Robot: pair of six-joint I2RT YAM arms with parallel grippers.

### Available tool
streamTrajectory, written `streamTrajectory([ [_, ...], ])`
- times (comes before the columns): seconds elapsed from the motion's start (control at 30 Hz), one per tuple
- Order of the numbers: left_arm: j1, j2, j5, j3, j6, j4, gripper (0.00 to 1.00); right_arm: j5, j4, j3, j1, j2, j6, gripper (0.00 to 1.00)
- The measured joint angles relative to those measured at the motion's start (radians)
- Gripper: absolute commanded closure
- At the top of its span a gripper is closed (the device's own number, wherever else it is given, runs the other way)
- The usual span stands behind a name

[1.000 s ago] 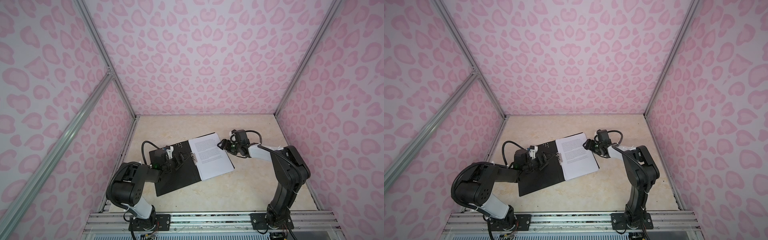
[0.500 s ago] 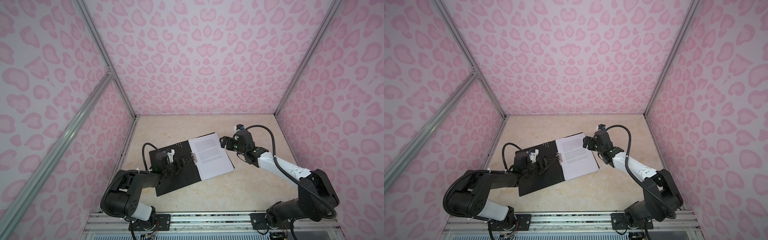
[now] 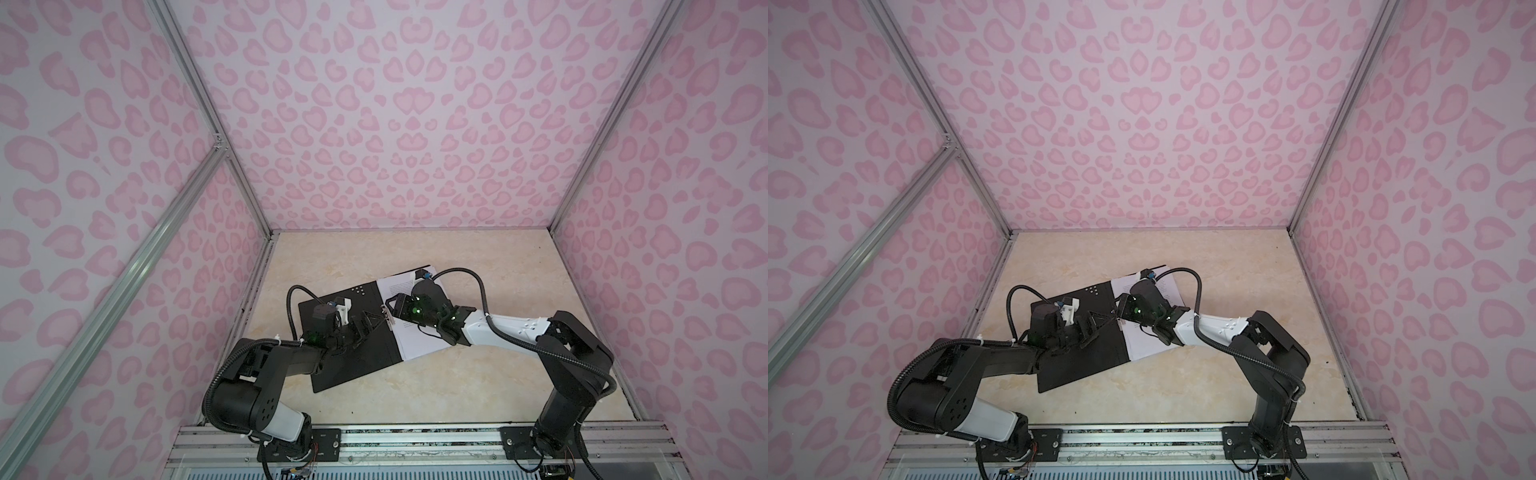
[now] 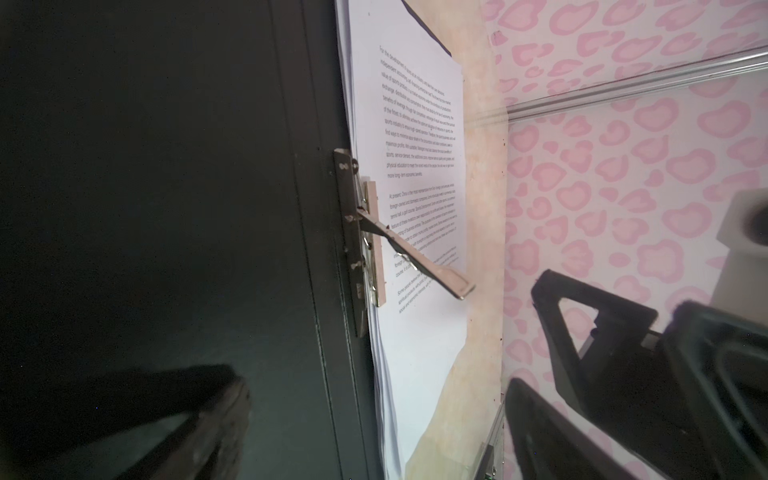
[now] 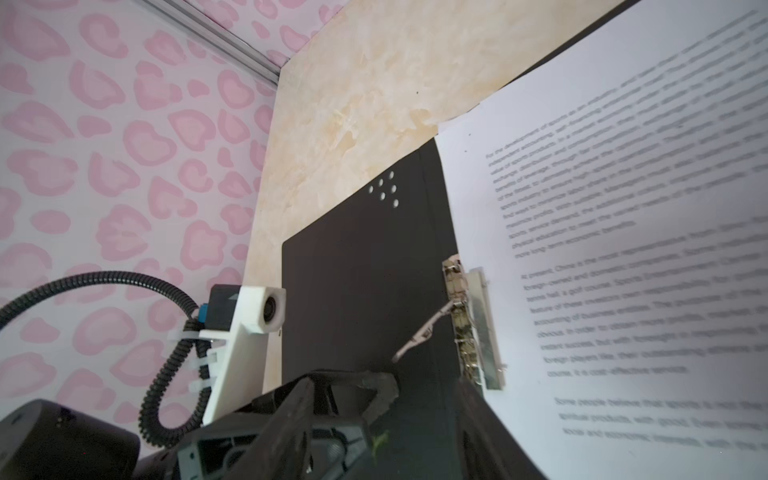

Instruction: Put the files into the folder

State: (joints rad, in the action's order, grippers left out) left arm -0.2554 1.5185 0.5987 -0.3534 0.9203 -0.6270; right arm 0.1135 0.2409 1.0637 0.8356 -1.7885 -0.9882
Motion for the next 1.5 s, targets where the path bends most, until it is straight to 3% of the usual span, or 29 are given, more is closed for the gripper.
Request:
streamTrajectory([
  [0.13,0.016,-0.042,-0.001,0.046,0.040,-0.035,0.03,0.010,0.009,0.056,0.007,-0.047,-0.068,0.51],
  [0.47,0.086,-0.299,-0.085,0.144,0.063,0.000,0.03,-0.008,-0.030,0.100,0.037,-0.082,-0.143,0.56],
  [0.7,0.111,-0.206,-0.105,0.145,0.069,0.022,0.03,-0.016,-0.082,0.101,0.047,-0.087,-0.191,0.58],
  [0.9,0.113,-0.116,-0.075,0.127,0.082,-0.071,0.03,-0.016,-0.090,0.101,0.056,-0.100,-0.216,0.62],
  [1.5,0.113,-0.091,-0.067,0.123,0.093,-0.103,0.03,-0.018,-0.066,0.090,0.033,-0.154,-0.284,0.72],
])
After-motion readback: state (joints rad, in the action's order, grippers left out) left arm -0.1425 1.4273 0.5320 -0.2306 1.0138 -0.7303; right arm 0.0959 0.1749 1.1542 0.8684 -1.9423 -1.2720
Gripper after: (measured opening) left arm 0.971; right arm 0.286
